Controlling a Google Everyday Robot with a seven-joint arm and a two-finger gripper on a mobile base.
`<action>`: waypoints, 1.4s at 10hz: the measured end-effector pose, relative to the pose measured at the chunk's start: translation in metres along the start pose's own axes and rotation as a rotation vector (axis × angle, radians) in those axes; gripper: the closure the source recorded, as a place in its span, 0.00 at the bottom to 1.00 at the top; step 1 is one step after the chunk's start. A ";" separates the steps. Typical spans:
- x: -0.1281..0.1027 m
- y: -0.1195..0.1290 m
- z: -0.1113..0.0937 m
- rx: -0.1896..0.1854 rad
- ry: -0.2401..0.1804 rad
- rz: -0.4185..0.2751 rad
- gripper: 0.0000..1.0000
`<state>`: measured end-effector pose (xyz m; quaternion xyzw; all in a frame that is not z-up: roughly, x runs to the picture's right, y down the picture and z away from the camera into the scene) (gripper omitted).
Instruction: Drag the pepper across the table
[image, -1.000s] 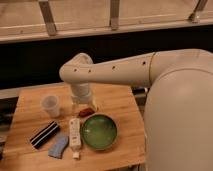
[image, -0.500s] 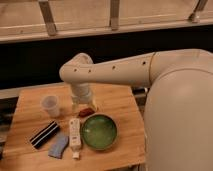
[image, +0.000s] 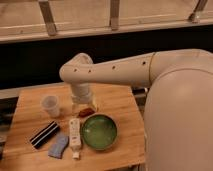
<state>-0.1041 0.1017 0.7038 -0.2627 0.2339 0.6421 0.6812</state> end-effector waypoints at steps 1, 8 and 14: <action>0.000 0.000 0.000 0.000 0.000 0.000 0.35; -0.011 0.007 0.009 -0.067 -0.033 -0.013 0.35; -0.054 0.049 0.052 -0.146 -0.103 -0.020 0.35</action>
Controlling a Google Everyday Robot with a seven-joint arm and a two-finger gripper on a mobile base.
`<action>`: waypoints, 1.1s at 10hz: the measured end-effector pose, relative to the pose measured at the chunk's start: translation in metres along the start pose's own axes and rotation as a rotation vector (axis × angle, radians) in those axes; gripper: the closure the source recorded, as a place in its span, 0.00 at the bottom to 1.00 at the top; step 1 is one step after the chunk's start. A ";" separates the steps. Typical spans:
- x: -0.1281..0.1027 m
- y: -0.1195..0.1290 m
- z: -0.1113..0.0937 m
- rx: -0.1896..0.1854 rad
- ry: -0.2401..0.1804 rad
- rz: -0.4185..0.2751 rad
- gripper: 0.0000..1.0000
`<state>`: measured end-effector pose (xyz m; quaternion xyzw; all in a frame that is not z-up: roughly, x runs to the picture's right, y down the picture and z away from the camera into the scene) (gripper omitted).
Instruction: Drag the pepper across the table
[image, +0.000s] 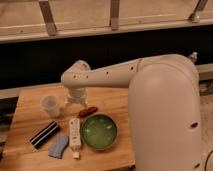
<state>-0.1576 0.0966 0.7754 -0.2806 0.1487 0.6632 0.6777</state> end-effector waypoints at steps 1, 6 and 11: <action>0.000 -0.001 0.000 0.001 0.000 0.002 0.35; -0.006 -0.008 0.022 0.057 0.019 0.020 0.35; -0.029 -0.028 0.042 0.138 0.025 0.064 0.35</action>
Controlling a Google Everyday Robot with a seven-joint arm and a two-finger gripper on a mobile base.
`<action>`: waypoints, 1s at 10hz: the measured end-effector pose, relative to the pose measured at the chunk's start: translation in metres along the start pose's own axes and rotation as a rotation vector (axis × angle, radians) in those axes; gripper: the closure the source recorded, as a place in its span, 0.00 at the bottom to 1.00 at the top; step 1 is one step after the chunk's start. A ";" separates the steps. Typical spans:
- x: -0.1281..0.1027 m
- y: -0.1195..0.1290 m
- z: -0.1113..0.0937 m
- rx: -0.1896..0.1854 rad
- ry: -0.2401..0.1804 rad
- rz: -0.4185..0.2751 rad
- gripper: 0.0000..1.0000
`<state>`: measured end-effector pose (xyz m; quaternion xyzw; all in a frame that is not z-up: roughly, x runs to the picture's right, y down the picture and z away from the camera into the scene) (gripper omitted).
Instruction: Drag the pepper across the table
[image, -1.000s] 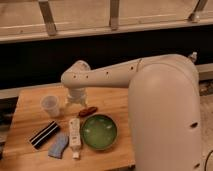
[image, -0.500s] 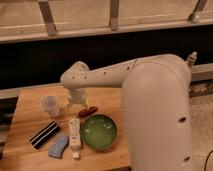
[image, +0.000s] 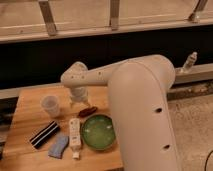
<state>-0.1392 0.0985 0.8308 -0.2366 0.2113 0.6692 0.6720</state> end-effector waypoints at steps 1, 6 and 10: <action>-0.001 -0.003 0.004 0.005 0.006 0.015 0.35; 0.007 -0.012 0.035 0.001 0.062 0.079 0.35; 0.008 -0.015 0.046 -0.020 0.079 0.115 0.35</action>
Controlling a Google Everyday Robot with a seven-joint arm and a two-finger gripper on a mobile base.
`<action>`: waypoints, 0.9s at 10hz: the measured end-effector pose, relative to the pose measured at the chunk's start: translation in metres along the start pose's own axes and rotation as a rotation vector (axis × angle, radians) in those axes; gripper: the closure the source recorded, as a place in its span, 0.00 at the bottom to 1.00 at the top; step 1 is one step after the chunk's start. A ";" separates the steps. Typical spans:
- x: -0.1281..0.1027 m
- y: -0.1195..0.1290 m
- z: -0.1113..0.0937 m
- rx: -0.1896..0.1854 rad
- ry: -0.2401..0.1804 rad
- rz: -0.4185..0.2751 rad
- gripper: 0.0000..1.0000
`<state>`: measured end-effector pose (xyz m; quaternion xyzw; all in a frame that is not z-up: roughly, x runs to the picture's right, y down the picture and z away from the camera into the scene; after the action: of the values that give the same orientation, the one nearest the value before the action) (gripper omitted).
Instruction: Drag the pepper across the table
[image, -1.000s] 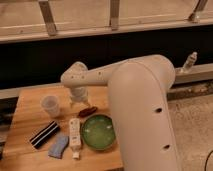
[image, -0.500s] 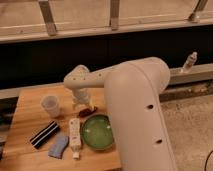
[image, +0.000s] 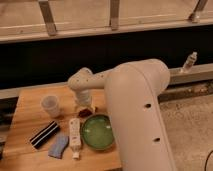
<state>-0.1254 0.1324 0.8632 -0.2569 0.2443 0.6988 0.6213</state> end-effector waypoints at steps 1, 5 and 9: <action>-0.001 0.000 0.005 -0.007 0.007 0.009 0.35; -0.014 -0.002 0.022 -0.017 0.023 0.028 0.35; -0.015 -0.001 0.039 -0.038 0.054 0.034 0.35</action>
<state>-0.1254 0.1470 0.9021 -0.2832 0.2521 0.7067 0.5973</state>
